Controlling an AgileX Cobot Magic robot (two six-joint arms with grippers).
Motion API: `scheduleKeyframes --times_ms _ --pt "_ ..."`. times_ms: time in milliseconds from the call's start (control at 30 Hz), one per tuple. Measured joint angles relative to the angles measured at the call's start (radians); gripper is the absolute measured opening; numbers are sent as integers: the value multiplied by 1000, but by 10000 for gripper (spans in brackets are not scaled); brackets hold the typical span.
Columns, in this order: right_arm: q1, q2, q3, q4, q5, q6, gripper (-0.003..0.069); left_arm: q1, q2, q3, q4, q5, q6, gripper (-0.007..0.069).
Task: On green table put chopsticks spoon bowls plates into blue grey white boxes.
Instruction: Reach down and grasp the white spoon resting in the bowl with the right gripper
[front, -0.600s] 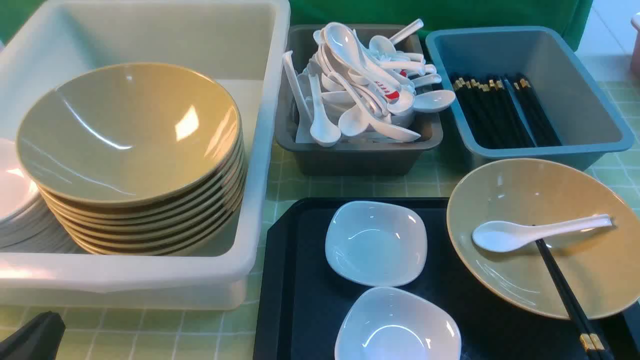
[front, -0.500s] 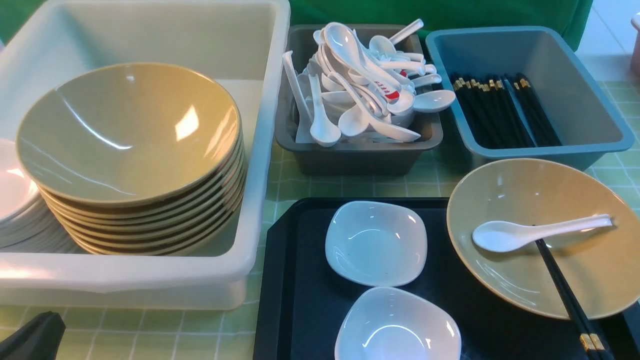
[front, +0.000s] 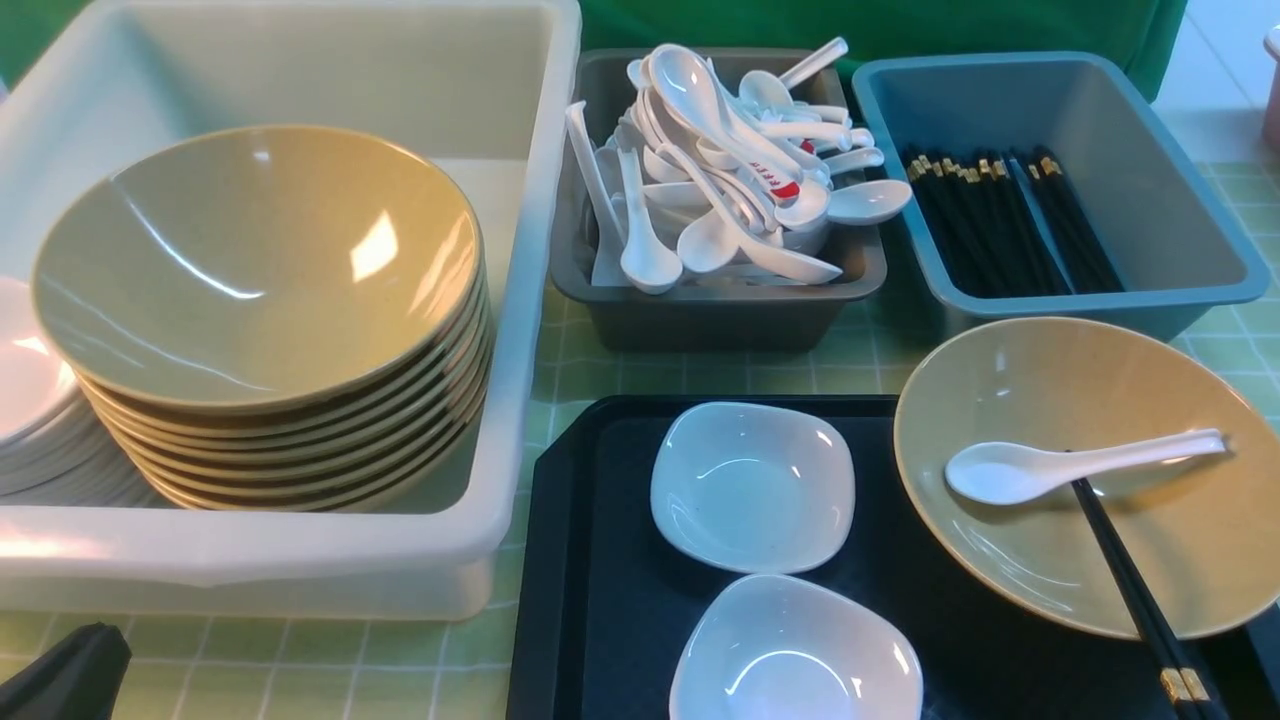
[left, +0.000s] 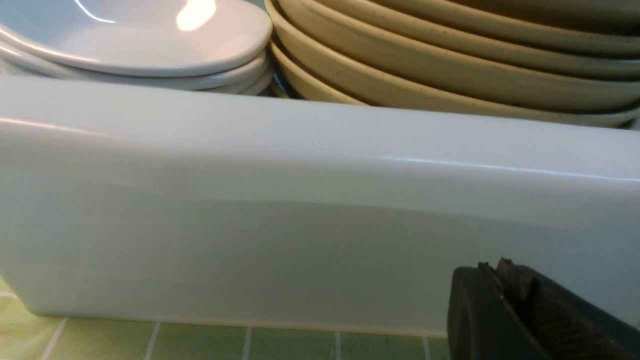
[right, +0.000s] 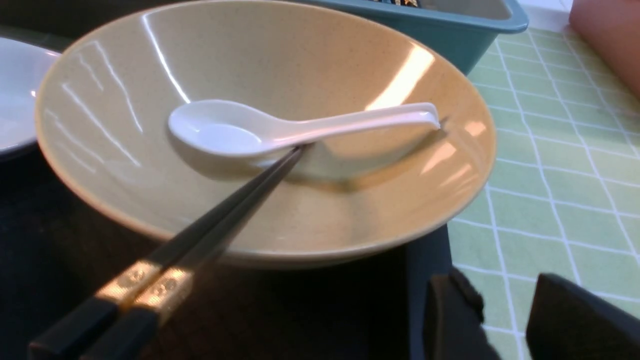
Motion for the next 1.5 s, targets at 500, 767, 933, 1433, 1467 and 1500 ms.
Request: scheduleKeyframes --times_ms 500,767,933,1433,1467,1500 --pt "0 0 0 0 0 -60 235 2 0 2 17 -43 3 -1" --pt "0 0 15 0 -98 25 235 2 0 2 -70 -261 -30 -1" --pt "0 0 22 0 -342 306 235 2 0 2 -163 -467 -99 -1" --pt "0 131 -315 1 -523 578 235 2 92 -279 -206 -808 -286 -1" --pt "0 166 -375 1 -472 567 235 2 135 -340 -204 -758 -286 -1" --pt "0 224 -467 1 -411 550 235 2 183 -404 -201 -697 -286 -1"
